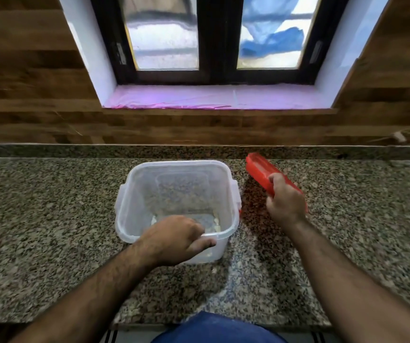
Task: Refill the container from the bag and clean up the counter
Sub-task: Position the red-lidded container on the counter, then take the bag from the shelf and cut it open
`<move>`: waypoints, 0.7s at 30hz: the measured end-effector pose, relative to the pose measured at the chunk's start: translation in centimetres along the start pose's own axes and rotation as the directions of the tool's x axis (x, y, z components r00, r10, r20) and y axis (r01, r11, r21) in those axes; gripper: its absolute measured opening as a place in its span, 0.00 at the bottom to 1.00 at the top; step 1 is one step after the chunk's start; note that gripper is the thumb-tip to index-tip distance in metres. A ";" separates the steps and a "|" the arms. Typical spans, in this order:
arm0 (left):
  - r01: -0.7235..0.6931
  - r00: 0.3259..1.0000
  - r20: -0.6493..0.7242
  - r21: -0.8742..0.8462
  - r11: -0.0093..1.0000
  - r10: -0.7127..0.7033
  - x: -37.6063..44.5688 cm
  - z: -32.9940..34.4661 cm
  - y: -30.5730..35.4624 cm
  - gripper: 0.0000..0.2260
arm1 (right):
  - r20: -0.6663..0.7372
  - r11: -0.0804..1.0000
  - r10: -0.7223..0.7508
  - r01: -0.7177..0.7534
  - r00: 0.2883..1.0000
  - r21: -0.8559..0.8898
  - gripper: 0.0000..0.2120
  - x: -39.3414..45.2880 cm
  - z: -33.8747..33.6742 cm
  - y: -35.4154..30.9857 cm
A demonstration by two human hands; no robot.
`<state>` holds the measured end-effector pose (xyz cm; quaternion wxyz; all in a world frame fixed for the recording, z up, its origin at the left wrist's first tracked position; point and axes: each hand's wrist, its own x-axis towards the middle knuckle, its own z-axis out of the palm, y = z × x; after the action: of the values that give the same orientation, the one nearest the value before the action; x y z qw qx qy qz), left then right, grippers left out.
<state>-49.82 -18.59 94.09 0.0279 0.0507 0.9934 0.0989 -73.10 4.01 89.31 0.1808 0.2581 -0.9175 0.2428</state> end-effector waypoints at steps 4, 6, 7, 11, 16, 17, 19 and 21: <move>0.000 1.000 0.016 -0.003 1.000 0.000 0.1 -0.4 0.4 0.30 | 0.128 0.986 -0.126 0.139 0.984 -0.093 0.14 -4.3 2.7 3.0; 0.002 1.000 0.019 -0.006 1.000 -0.001 0.2 -0.6 0.5 0.29 | 0.236 0.986 -0.115 0.140 0.965 -0.090 0.11 -6.1 3.8 4.5; 0.001 1.000 0.021 -0.012 1.000 0.000 0.2 -0.6 0.5 0.29 | 0.314 0.987 -0.111 0.141 0.943 -0.074 0.10 -6.8 4.4 5.3; 0.043 0.999 0.020 -0.040 0.998 -0.042 0.0 -0.9 0.6 0.31 | 0.581 0.977 -0.128 0.202 0.804 -0.063 0.06 -9.0 5.4 6.4; 0.075 0.995 -0.055 -0.126 0.989 -0.083 -0.3 -1.4 0.9 0.32 | 0.395 0.991 0.013 -0.064 0.919 0.117 0.20 -8.2 4.2 3.3; 0.069 0.989 -0.114 -0.184 0.981 -0.091 -0.5 -1.6 0.8 0.30 | 0.331 0.961 0.080 -0.161 0.940 0.225 0.21 -7.2 3.9 1.8; 0.055 0.961 -0.245 -0.283 0.958 -0.128 -1.1 -2.2 0.4 0.26 | 0.212 0.847 0.206 -0.282 0.955 0.451 0.22 -3.8 2.8 -1.8; 0.073 0.921 -0.336 -0.347 0.935 -0.197 -2.0 -3.6 -0.3 0.25 | 0.137 0.769 0.225 -0.262 0.965 0.583 0.23 0.4 1.6 -5.2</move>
<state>-48.12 -19.78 97.65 -0.1424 -0.0436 0.9518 0.2681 -70.84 -0.88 89.96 0.0304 0.1879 -0.8250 0.5322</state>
